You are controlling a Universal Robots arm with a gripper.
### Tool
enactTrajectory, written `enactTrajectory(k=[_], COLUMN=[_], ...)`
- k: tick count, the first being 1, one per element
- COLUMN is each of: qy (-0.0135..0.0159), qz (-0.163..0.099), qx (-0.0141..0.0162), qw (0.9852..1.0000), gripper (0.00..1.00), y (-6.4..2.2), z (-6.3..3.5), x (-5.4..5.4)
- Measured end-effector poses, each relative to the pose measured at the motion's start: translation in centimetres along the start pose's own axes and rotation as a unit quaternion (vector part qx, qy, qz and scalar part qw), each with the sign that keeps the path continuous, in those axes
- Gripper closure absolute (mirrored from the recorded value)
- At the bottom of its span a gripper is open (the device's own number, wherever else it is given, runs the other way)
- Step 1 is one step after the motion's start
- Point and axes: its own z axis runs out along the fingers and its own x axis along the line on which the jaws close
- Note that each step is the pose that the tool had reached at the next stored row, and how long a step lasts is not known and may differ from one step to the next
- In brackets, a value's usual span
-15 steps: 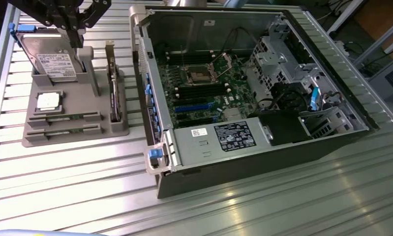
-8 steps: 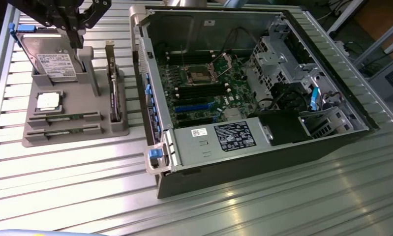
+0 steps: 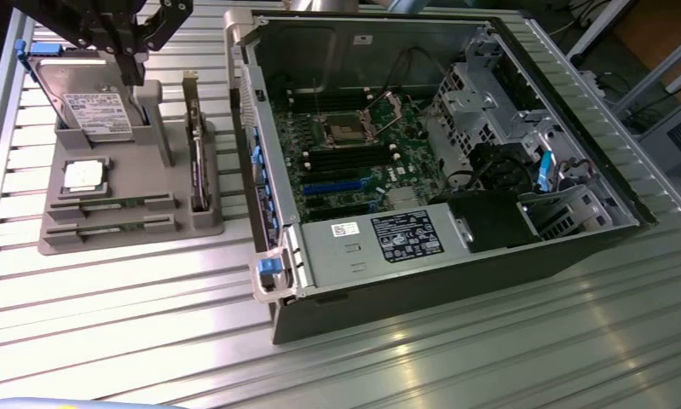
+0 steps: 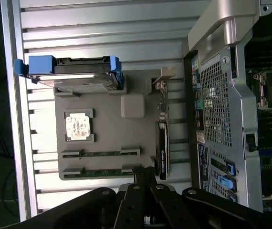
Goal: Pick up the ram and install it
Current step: 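Reach for the ram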
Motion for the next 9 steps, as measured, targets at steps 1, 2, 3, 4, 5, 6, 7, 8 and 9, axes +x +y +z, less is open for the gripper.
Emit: enactTrajectory(k=[1, 2, 3, 4, 5, 6, 7, 8, 9], qy=[0.0, 0.0, 0.0, 0.0, 0.0, 0.0, 0.0, 0.0, 0.0], qz=[0.0, 0.0, 0.0, 0.0, 0.0, 0.0, 0.0, 0.0, 0.0], qx=[0.0, 0.0001, 0.0001, 0.0002, 0.0002, 0.0003, 0.0003, 0.0004, 0.0004], qw=[1.0, 1.0, 1.0, 1.0, 1.0, 1.0, 1.0, 1.0, 1.0], gripper=[0.9, 0.9, 0.9, 0.9, 0.9, 0.9, 0.9, 0.9, 0.9], y=[-0.11, -0.18, -0.26, -0.33, -0.42, -0.49, -0.55, -0.61, -0.66], z=[0.0, 0.0, -0.01, -0.01, -0.02, -0.02, -0.02, -0.02, -0.03], x=[-0.01, -0.01, -0.02, -0.03, -0.03, -0.04, -0.04, -0.05, -0.05])
